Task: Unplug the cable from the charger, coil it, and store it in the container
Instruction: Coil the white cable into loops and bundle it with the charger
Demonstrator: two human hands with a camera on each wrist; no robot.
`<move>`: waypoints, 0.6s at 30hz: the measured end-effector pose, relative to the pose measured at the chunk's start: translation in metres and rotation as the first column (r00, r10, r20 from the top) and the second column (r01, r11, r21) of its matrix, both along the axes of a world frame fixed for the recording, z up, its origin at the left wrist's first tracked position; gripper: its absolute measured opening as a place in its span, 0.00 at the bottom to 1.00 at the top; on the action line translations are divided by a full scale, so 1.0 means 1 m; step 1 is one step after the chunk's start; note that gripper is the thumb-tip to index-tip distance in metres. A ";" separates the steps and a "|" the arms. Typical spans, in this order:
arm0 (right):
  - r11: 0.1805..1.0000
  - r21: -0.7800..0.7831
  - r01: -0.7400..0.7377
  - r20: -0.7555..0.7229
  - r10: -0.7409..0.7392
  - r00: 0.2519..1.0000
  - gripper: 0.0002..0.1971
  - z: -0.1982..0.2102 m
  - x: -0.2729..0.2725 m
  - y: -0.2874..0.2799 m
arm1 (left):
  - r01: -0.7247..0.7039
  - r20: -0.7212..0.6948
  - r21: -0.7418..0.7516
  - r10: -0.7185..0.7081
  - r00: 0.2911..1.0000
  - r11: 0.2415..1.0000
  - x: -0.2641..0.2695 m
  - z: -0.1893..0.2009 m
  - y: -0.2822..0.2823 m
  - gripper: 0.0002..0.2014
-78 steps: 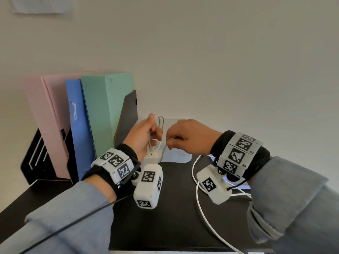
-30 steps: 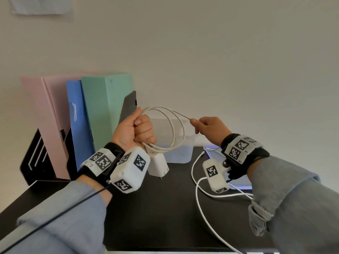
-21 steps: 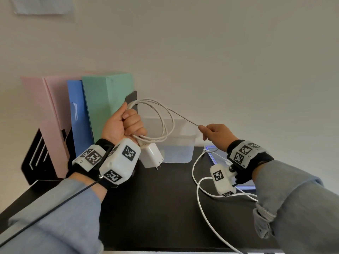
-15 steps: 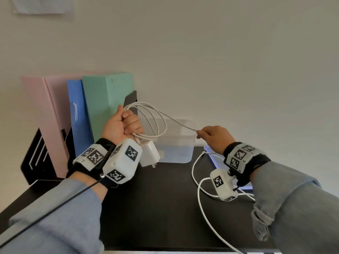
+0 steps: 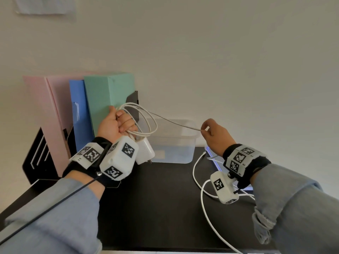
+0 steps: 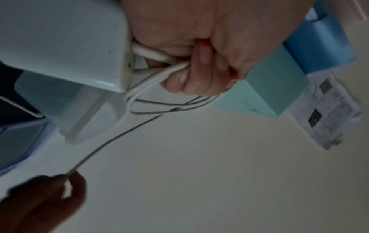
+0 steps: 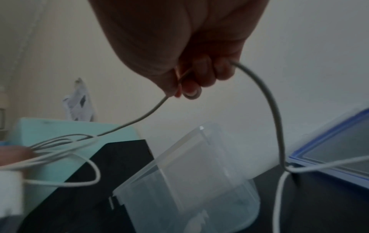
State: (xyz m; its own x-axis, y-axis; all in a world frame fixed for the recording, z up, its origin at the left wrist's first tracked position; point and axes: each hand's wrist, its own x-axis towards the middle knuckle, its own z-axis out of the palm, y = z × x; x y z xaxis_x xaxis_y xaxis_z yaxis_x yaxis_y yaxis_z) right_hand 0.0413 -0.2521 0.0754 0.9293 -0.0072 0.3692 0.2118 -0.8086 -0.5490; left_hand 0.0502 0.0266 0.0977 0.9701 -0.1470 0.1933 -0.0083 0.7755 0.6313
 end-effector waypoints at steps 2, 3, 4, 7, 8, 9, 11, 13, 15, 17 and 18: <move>0.997 -0.075 0.012 0.044 -0.009 0.999 0.04 0.006 -0.006 0.007 | -0.028 -0.017 0.031 0.029 0.999 0.999 -0.001 -0.002 -0.005 0.33; 0.993 -0.120 0.013 0.064 -0.005 0.998 0.05 0.010 -0.009 0.010 | -0.038 -0.025 0.046 0.039 0.999 0.998 -0.001 -0.003 -0.008 0.32; 0.985 -0.172 0.010 0.081 0.004 0.997 0.05 0.013 -0.012 0.014 | -0.050 -0.032 0.064 0.052 0.998 0.997 -0.002 -0.004 -0.011 0.31; 0.945 -0.327 -0.014 0.124 0.058 0.991 0.08 0.020 -0.020 0.026 | -0.094 -0.042 0.139 0.100 0.994 0.986 -0.006 -0.005 -0.019 0.27; 0.928 -0.371 -0.023 0.147 0.083 0.986 0.08 0.021 -0.022 0.029 | -0.100 -0.036 0.165 0.108 0.994 0.981 -0.007 -0.006 -0.022 0.26; 0.909 -0.415 -0.034 0.172 0.115 0.978 0.09 0.022 -0.023 0.032 | -0.104 -0.028 0.184 0.111 0.993 0.977 -0.008 -0.006 -0.024 0.24; 0.864 -0.500 -0.060 0.201 0.183 0.962 0.09 0.023 -0.025 0.037 | -0.108 -0.012 0.208 0.113 0.994 0.972 -0.010 -0.007 -0.028 0.22; 0.824 -0.559 -0.091 0.189 0.234 0.954 0.10 0.024 -0.026 0.041 | -0.096 -0.012 0.219 0.101 0.995 0.971 -0.013 -0.007 -0.032 0.22; 0.799 -0.587 -0.132 0.160 0.274 0.948 0.10 0.025 -0.027 0.044 | -0.081 -0.010 0.232 0.085 0.996 0.969 -0.015 -0.007 -0.036 0.22; 0.790 -0.587 -0.179 0.121 0.304 0.945 0.10 0.028 -0.029 0.048 | -0.087 0.015 0.284 0.086 0.996 0.955 -0.018 -0.008 -0.040 0.21; 0.790 -0.578 -0.205 0.100 0.317 0.943 0.10 0.029 -0.030 0.050 | -0.103 0.038 0.326 0.096 0.995 0.940 -0.020 -0.009 -0.043 0.21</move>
State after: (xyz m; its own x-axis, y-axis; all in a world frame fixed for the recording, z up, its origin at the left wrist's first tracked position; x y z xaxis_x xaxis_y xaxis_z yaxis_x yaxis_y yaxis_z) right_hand 0.0114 -0.2020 0.1049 0.7814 0.4825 0.3958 0.5089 -0.8597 0.0434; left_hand 0.0306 -0.0164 0.0889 0.9791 -0.1086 0.1718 -0.0912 0.5207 0.8489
